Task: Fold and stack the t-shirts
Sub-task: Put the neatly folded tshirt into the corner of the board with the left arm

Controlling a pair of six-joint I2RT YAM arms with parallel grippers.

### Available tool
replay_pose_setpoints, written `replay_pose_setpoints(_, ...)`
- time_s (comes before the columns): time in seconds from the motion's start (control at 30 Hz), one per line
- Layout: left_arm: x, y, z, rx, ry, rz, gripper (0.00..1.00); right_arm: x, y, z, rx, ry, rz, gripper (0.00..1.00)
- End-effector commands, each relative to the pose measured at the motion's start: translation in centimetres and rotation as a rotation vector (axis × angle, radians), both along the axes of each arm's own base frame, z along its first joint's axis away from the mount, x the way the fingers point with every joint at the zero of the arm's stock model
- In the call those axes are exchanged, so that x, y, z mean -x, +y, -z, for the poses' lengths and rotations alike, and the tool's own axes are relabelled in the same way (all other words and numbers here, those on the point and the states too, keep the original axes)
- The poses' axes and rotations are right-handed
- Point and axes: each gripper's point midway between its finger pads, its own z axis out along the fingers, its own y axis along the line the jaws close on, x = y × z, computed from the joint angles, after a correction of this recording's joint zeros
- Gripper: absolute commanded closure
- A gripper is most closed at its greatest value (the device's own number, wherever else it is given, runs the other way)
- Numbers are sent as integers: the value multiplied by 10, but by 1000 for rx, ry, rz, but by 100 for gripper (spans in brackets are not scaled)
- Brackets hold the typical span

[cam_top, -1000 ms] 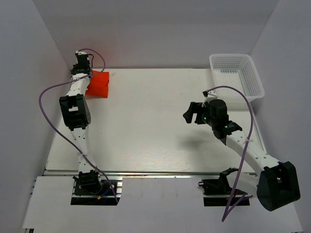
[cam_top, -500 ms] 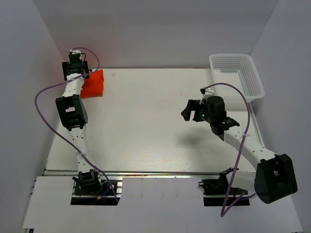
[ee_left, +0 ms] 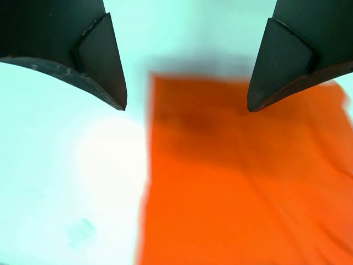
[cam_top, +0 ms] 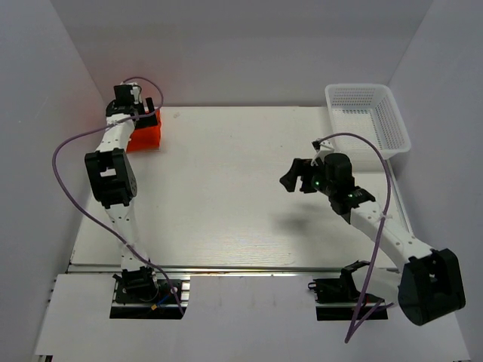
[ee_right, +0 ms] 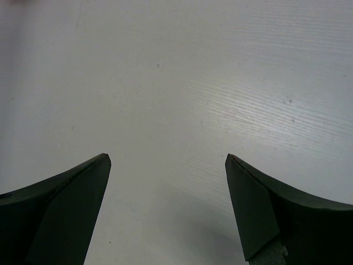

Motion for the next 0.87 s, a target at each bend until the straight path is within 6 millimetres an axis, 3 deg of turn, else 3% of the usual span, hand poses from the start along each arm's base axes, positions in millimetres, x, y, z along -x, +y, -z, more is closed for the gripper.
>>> replay_pose_setpoints(0.0, 35, -95, -58, 177, -41, 102, 0, 16, -14, -1, -3, 0, 53, 10)
replay_pose_setpoints(0.03, 62, -107, -30, 167, 43, 81, 0, 21, -17, 3, 10, 16, 61, 10)
replay_pose_setpoints(0.07, 79, -123, -64, 168, -30, 88, 0, 27, -25, 4, 18, 8, 88, 10)
replay_pose_setpoints(0.1, 95, -140, -69, 189, -53, 91, 0, 34, -29, 11, 39, 33, 92, 10)
replay_pose_setpoints(0.13, 137, -177, -28, 202, 30, 163, 0, 36, -34, 14, 50, 39, 109, 10)
replay_pose_setpoints(0.17, 143, -193, -41, 226, -63, 194, 0, 43, -37, 18, 53, 41, 115, 10)
replay_pose_setpoints(0.2, 183, -204, -41, 256, -82, 227, 0, 48, -41, 20, 54, 36, 120, 10)
replay_pose_setpoints(0.23, 203, -229, -45, 292, -101, 283, 0, 55, -43, 28, 57, 66, 125, 10)
replay_pose_setpoints(0.27, 218, -236, -47, 306, -116, 292, 0, 63, -47, 35, 57, 68, 126, 10)
replay_pose_setpoints(0.3, 240, -239, -32, 304, -85, 303, 0, 68, -47, 33, 44, 56, 125, 10)
replay_pose_setpoints(0.33, 253, -248, -52, 309, -144, 322, 0, 70, -48, 29, 29, 35, 129, 10)
replay_pose_setpoints(0.37, 265, -247, -50, 291, -129, 320, 0, 76, -50, 40, 36, 50, 128, 10)
replay_pose_setpoints(0.4, 273, -246, -48, 274, -126, 317, 0, 77, -52, 31, 16, 10, 135, 10)
replay_pose_setpoints(0.43, 281, -250, -62, 281, -160, 327, 0, 81, -53, 37, 16, 16, 135, 10)
replay_pose_setpoints(0.5, 290, -247, -65, 275, -171, 318, 0, 82, -55, 31, 2, -19, 144, 10)
replay_pose_setpoints(0.63, 293, -241, -68, 228, -168, 285, 0, 81, -58, 25, -7, -47, 162, 10)
replay_pose_setpoints(0.83, 293, -250, -63, 214, -155, 300, 0, 79, -57, 28, 8, -33, 159, 10)
